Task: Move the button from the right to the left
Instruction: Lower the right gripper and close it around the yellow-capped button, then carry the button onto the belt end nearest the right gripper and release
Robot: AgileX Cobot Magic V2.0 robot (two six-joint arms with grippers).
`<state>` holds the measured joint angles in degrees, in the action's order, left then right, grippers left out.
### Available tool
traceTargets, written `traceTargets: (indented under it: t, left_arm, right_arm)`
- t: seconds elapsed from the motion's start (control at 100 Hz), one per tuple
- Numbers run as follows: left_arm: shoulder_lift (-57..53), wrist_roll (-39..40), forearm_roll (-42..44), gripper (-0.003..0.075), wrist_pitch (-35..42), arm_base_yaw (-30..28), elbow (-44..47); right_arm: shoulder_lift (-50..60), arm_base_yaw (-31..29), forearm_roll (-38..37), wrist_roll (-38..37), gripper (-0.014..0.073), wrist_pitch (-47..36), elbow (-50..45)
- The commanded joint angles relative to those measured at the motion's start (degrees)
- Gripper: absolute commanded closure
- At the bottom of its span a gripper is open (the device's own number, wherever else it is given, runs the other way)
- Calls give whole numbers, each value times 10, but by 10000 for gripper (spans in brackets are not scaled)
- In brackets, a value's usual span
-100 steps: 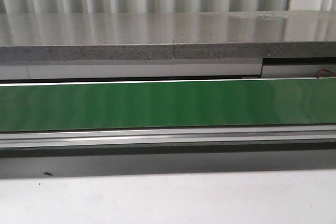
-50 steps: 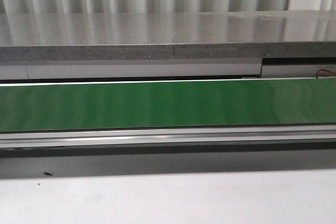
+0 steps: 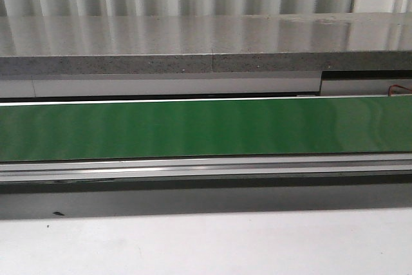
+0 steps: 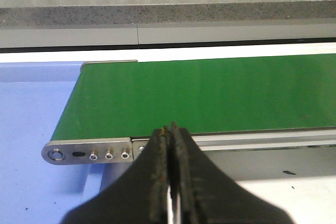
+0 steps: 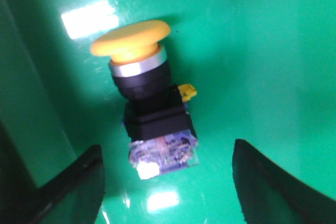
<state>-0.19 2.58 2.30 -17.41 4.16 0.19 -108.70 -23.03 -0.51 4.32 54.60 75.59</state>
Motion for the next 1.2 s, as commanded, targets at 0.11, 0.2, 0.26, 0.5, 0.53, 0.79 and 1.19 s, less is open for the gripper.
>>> traceTargets:
  t: [0.11, 0.2, 0.26, 0.5, 0.53, 0.79, 1.19]
  left_arm:
    - [-18, 4, -2, 741, 44, 2, 23]
    - [-18, 4, -2, 741, 44, 2, 23]
    - [-18, 4, -2, 741, 44, 2, 23]
    - [-18, 4, -2, 741, 44, 2, 23]
    - [-18, 4, -2, 741, 44, 2, 23]
    - [-18, 4, -2, 741, 44, 2, 23]
    - [-18, 4, -2, 741, 44, 2, 23]
  right_arm:
    - [-5, -3, -7, 8, 76, -20, 18]
    - [-13, -3, -9, 8, 76, -24, 18]
    - [-14, -3, -10, 8, 88, -26, 18]
    - [-18, -3, -11, 8, 378, -26, 19]
    - [-18, -3, -11, 8, 391, -24, 21]
    - [16, 3, -10, 7, 390, 14, 54]
    - [148, 74, 18, 2, 390, 64, 59]
